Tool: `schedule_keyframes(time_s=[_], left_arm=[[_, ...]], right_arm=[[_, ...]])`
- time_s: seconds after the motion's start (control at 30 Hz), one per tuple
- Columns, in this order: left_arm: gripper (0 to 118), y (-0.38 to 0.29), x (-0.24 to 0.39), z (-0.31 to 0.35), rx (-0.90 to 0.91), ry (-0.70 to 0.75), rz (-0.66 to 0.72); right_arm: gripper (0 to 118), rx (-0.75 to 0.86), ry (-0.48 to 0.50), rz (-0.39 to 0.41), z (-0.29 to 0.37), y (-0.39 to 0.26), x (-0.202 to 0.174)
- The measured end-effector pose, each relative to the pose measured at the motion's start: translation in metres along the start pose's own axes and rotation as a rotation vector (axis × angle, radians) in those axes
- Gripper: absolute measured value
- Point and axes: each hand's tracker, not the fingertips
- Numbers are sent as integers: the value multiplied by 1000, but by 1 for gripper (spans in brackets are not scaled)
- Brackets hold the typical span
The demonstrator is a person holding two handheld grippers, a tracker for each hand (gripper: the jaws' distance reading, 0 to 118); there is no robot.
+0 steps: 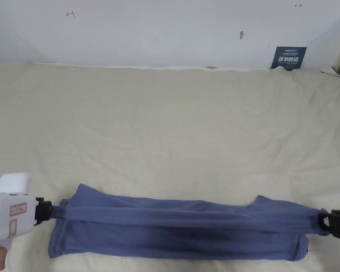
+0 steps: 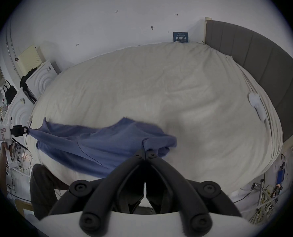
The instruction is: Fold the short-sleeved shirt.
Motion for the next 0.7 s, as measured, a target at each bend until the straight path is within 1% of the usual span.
schedule_keyframes(time_s=[0.1,0.23,0.37,0.4,0.43,0.47,0.5,0.53,0.57,0.6,0.63,0.7], left_arm=[[0,-21,-6,-13,-50,-1,33],[0,-32,-12,-21,-65,-2,52],[0,-35,-16,-25,-73,-3,60],[0,-35,-17,-26,-74,-6,66],[13,-36,-18,-27,-78,-14,75],[47,-36,-21,-31,-97,-9,75],[110,-37,-22,-32,-142,44,67],[118,-40,-25,-34,-155,51,71],[114,-51,-25,-25,-161,49,74],[116,-51,-23,-22,-153,23,57],[116,-53,-24,-19,-182,27,71],[115,-56,-25,-14,-183,21,93]], right_arm=[[2,-45,1,-30,-11,-16,3],[2,-61,-14,-22,-22,-23,5],[2,-77,-20,-33,-30,-21,8],[7,-89,-22,-33,-32,-21,8],[30,-107,-28,-29,-34,-21,7],[71,-136,-72,-18,-34,-20,4],[117,-151,-139,-8,-32,-21,1],[116,-135,-132,-5,-30,-23,1],[115,-120,-122,-9,-26,-24,3],[115,-85,-108,-24,-16,-22,2],[115,-102,-111,-38,4,-27,0],[113,-98,-89,-53,20,-29,-3]])
